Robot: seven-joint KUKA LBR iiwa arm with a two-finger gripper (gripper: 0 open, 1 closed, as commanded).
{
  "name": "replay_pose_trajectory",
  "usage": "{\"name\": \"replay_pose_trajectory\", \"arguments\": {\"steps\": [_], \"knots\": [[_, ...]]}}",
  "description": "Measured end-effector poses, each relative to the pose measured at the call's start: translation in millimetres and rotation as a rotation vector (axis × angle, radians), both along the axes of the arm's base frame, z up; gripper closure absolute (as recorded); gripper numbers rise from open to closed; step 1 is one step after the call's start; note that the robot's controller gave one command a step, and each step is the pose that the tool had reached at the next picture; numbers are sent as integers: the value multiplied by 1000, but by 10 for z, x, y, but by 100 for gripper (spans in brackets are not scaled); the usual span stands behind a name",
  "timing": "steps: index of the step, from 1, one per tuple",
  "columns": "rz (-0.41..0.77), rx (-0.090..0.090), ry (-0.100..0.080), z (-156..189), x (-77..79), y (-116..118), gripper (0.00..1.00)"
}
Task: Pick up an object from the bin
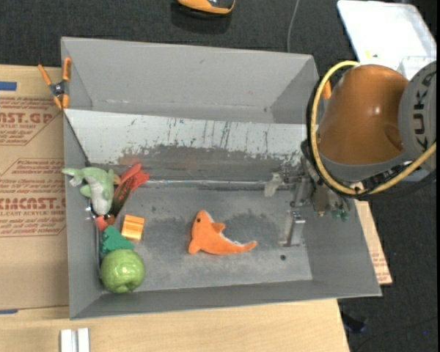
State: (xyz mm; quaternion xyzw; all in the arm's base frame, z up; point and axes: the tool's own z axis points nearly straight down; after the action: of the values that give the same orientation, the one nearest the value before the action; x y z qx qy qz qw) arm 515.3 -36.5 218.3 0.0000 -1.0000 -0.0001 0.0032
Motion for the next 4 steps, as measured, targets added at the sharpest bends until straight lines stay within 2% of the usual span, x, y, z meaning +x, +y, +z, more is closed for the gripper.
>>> {"name": "replay_pose_trajectory", "arguments": {"steps": [1,2,3,4], "knots": [[1,-1,-8,43,16,1,0],[112,-3,-17,-300,-121,312,0],[63,1,-9,-612,-90,455,0],[-133,0,-7,-714,-39,664,0]]}}
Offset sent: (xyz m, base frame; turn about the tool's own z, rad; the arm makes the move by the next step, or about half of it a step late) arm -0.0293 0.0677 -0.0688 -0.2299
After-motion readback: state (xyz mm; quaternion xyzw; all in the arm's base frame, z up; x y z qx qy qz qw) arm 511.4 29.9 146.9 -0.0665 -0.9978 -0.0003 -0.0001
